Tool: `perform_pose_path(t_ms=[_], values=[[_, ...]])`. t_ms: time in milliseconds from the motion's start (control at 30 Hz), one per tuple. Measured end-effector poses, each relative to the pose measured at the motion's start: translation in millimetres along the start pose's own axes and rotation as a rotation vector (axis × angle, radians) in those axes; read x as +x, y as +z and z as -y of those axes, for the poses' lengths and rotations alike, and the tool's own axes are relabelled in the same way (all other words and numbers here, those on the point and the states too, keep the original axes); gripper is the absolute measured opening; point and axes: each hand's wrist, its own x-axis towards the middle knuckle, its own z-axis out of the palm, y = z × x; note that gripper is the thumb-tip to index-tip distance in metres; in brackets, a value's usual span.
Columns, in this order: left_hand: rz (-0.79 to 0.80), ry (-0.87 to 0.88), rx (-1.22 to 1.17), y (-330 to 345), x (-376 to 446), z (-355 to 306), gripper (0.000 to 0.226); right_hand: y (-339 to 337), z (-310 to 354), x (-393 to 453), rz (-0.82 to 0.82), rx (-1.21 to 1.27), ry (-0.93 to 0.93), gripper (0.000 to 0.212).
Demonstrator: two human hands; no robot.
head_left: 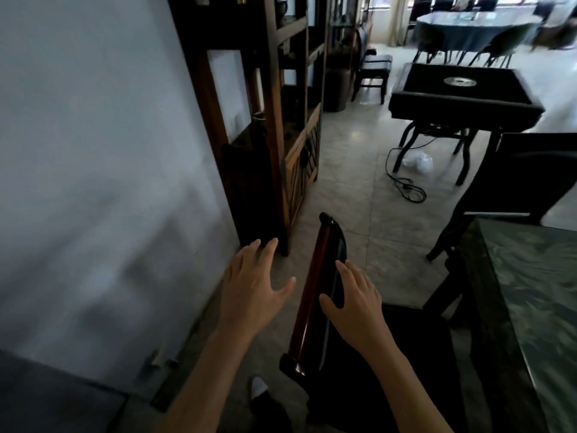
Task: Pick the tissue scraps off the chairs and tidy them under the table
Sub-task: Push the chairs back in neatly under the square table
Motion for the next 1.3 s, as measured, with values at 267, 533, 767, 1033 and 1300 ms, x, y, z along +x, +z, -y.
perform_pose_path(t_ms=[267,533,767,1033,1300], values=[[0.098,0.188,-0.085,45,127,44,0.082,38,18,86,-0.103,-0.01,0.216,0.078],[0.197,0.379,-0.147,67,218,58,0.083,49,48,149,-0.204,-0.008,0.402,0.076],[0.299,0.537,-0.164,87,268,37,0.084,42,43,173,-0.319,-0.057,0.521,0.074],[0.343,0.705,-0.212,113,319,3,0.082,34,19,201,-0.401,-0.076,0.694,0.076],[0.392,0.853,-0.217,135,364,-25,0.08,36,-6,226,-0.49,-0.065,0.836,0.076]])
